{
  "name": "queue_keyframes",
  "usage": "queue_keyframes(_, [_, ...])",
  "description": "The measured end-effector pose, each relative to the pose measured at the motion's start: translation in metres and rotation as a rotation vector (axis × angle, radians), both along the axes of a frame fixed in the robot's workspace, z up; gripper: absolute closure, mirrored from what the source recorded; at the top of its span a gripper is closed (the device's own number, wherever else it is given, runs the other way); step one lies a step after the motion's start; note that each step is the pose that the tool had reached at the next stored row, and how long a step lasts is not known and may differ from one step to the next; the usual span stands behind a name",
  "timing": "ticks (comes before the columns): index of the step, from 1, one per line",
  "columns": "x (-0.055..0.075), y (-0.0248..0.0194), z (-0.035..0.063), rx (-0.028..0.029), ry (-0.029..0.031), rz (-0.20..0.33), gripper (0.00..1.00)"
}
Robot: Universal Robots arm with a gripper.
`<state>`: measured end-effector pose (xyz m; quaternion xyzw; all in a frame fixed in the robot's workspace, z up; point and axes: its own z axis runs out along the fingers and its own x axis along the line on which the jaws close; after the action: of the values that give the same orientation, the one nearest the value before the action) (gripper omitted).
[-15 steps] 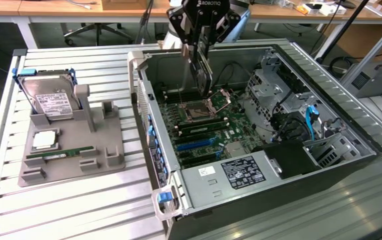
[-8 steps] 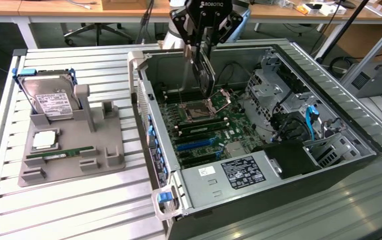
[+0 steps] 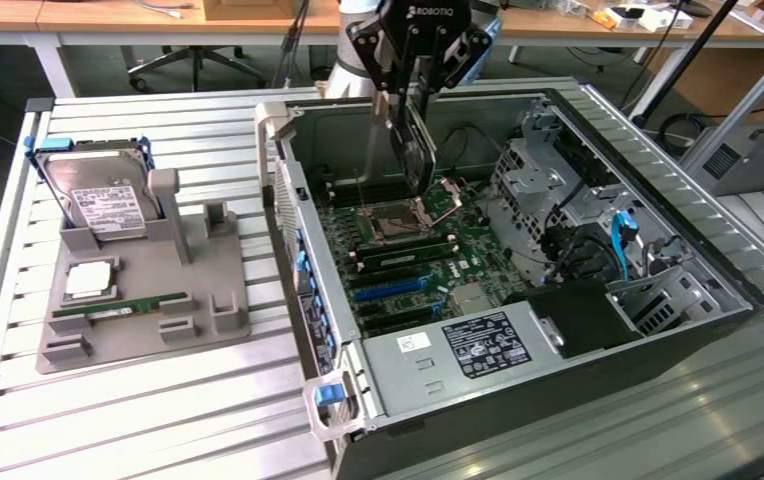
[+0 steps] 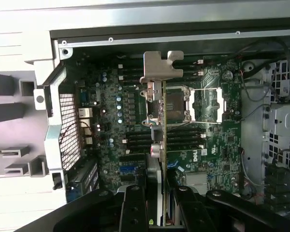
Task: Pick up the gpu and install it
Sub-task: 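Pick up the gpu and move the gpu toward the slot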
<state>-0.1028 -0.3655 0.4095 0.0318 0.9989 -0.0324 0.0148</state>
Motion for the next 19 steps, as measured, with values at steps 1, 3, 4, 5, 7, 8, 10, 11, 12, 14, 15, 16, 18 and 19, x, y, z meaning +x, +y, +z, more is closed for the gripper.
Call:
queue_keyframes(1, [0.001, -0.0001, -0.0003, -0.0001, 0.0000, 0.000, 0.73])
queue_keyframes(3, [0.003, -0.0004, -0.0010, -0.0001, 0.0001, 0.000, 0.73])
queue_keyframes(4, [0.003, -0.0006, -0.0013, -0.0001, 0.0001, 0.000, 0.73])
queue_keyframes(5, [0.004, -0.0008, -0.0015, -0.0003, 0.0003, 0.000, 0.73])
queue_keyframes(7, [0.006, -0.0012, -0.0021, -0.0003, 0.0003, 0.000, 0.73])
queue_keyframes(8, [0.006, -0.0015, -0.0024, -0.0002, 0.0002, 0.000, 0.73])
queue_keyframes(10, [0.007, -0.0021, -0.0028, -0.0002, 0.0002, 0.000, 0.73])
queue_keyframes(11, [0.008, -0.0026, -0.0032, -0.0002, 0.0003, 0.000, 0.73])
queue_keyframes(12, [0.010, -0.0035, -0.0038, -0.0002, 0.0003, 0.000, 0.73])
queue_keyframes(14, [0.012, -0.0043, -0.0045, -0.0002, 0.0002, 0.000, 0.73])
queue_keyframes(15, [0.013, -0.0047, -0.0047, -0.0002, 0.0002, 0.000, 0.73])
queue_keyframes(16, [0.013, -0.0050, -0.0049, -0.0002, 0.0003, 0.000, 0.73])
queue_keyframes(18, [0.014, -0.0056, -0.0053, -0.0002, 0.0002, 0.000, 0.73])
queue_keyframes(19, [0.015, -0.0059, -0.0054, -0.0002, 0.0002, 0.000, 0.73])
